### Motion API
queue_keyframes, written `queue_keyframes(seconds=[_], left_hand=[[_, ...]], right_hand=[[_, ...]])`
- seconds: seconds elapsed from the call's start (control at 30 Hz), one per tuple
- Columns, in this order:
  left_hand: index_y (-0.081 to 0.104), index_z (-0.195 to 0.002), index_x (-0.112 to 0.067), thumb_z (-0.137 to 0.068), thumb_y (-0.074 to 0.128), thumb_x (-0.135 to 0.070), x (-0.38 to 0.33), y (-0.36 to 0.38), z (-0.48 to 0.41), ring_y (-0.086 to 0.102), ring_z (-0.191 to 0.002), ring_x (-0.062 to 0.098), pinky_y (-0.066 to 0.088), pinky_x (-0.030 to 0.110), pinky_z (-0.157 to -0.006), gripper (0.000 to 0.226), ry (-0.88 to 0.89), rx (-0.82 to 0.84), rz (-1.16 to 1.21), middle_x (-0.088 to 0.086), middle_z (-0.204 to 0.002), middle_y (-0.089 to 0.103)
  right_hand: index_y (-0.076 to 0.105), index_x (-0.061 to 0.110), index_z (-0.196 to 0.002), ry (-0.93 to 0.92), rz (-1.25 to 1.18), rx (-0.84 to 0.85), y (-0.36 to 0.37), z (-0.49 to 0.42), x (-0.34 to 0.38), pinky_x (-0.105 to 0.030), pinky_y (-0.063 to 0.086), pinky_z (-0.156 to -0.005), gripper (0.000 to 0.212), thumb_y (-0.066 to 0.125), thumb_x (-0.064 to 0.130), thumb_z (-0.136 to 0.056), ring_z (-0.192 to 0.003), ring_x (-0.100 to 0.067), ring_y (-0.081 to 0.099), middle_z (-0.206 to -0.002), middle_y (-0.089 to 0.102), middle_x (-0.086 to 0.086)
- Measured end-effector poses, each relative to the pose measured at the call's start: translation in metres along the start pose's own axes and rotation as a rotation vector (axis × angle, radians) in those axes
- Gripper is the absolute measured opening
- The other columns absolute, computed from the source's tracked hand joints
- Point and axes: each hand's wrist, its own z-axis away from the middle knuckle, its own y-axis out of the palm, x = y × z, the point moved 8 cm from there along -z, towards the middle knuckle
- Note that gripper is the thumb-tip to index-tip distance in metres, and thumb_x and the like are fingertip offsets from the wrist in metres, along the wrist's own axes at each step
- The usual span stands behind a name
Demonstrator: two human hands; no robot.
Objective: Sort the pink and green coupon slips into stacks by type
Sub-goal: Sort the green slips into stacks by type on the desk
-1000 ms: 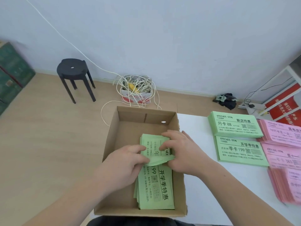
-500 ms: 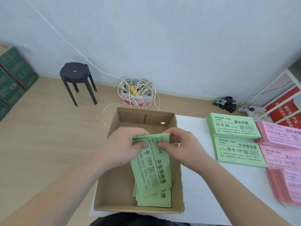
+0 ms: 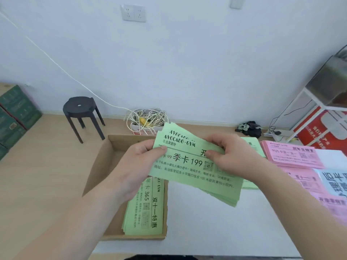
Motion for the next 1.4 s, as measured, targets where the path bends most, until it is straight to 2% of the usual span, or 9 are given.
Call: queue_keyframes(seconds=[0.17, 0.33, 0.53, 0.7, 0.87, 0.93, 1.03, 1.23, 1.4], left_hand=[[0.077, -0.098, -0.013, -0.099, 0.063, -0.023, 0.093, 0.085, 0.001, 0.074, -0.098, 0.027, 0.057, 0.044, -0.093, 0.016, -0.139, 0.033, -0.185, 0.006, -0.098, 0.079], [0.064, -0.070, -0.014, -0.098, 0.065, -0.021, 0.165, 0.129, 0.009, 0.044, -0.053, 0.006, 0.033, 0.020, -0.050, 0.030, -0.187, -0.118, -0.301, -0.015, -0.055, 0.053], [0.072, -0.096, -0.020, -0.094, 0.065, -0.018, 0.208, 0.131, 0.015, 0.070, -0.089, 0.015, 0.058, 0.038, -0.086, 0.007, -0.215, -0.200, -0.409, -0.008, -0.093, 0.075], [0.058, -0.125, -0.044, -0.085, 0.053, -0.009, 0.211, 0.148, 0.030, 0.050, -0.121, 0.010, 0.045, 0.032, -0.104, 0.054, -0.117, -0.089, -0.595, -0.013, -0.124, 0.056], [0.028, -0.159, -0.029, -0.093, 0.057, -0.020, 0.210, 0.163, 0.053, 0.022, -0.143, 0.014, 0.020, 0.025, -0.121, 0.073, 0.070, -0.027, -0.909, -0.007, -0.159, 0.028], [0.027, -0.159, -0.037, -0.095, 0.056, -0.022, 0.211, 0.188, 0.064, 0.024, -0.145, 0.006, 0.014, 0.013, -0.118, 0.072, 0.149, 0.131, -0.869, -0.014, -0.160, 0.030], [0.027, -0.155, -0.050, -0.096, 0.053, -0.026, 0.223, 0.213, 0.083, 0.019, -0.151, 0.002, 0.017, 0.022, -0.124, 0.069, 0.153, 0.285, -0.839, -0.020, -0.165, 0.020], [0.055, -0.135, -0.039, -0.096, 0.056, -0.012, 0.223, 0.161, 0.069, 0.029, -0.146, 0.003, 0.023, 0.026, -0.123, 0.047, -0.009, -0.143, -0.641, -0.021, -0.157, 0.029], [0.057, -0.122, -0.036, -0.095, 0.058, -0.004, 0.216, 0.141, 0.056, 0.056, -0.114, -0.004, 0.041, 0.003, -0.081, 0.042, -0.174, -0.268, -0.271, -0.021, -0.123, 0.059]], right_hand=[[0.060, 0.039, -0.133, 0.212, 0.305, 0.076, -0.001, 0.038, -0.106, -0.031, 0.051, -0.084, 0.041, 0.063, 0.024, -0.095, -0.096, -0.016, 0.060, -0.129, 0.063, 0.006], [0.056, 0.033, -0.140, 0.213, 0.383, 0.050, 0.036, 0.069, -0.187, -0.038, 0.051, -0.098, 0.044, 0.059, 0.027, -0.097, -0.120, -0.021, 0.058, -0.140, 0.055, 0.006], [0.062, 0.026, -0.134, 0.187, 0.179, -0.016, 0.082, 0.111, -0.226, -0.031, 0.043, -0.106, 0.037, 0.053, 0.018, -0.099, -0.129, -0.014, 0.052, -0.137, 0.059, 0.010], [0.059, 0.021, -0.139, 0.201, 0.126, 0.024, 0.103, 0.122, -0.236, -0.027, 0.040, -0.103, 0.038, 0.047, 0.017, -0.103, -0.125, -0.017, 0.055, -0.139, 0.060, 0.006], [0.053, 0.033, -0.146, 0.210, 0.038, 0.079, 0.102, 0.123, -0.228, -0.033, 0.040, -0.112, 0.068, 0.040, 0.076, -0.094, -0.134, -0.010, 0.050, -0.144, 0.053, 0.015], [0.063, 0.041, -0.131, 0.221, -0.010, 0.105, 0.103, 0.120, -0.229, -0.032, 0.047, -0.103, 0.069, 0.035, 0.086, -0.088, -0.119, -0.006, 0.059, -0.129, 0.061, 0.018], [0.069, 0.041, -0.113, 0.249, -0.044, 0.061, 0.103, 0.118, -0.236, -0.034, 0.056, -0.086, 0.050, 0.043, 0.077, -0.091, -0.094, -0.008, 0.066, -0.102, 0.068, 0.015], [0.069, 0.039, -0.121, 0.254, -0.030, 0.017, 0.103, 0.115, -0.241, -0.034, 0.055, -0.085, 0.042, 0.046, 0.065, -0.097, -0.096, -0.011, 0.064, -0.105, 0.066, 0.015], [0.068, 0.037, -0.114, 0.274, 0.002, -0.014, 0.106, 0.113, -0.241, -0.014, 0.041, -0.064, 0.051, 0.049, 0.077, -0.088, -0.085, -0.002, 0.060, -0.095, 0.062, 0.018]])
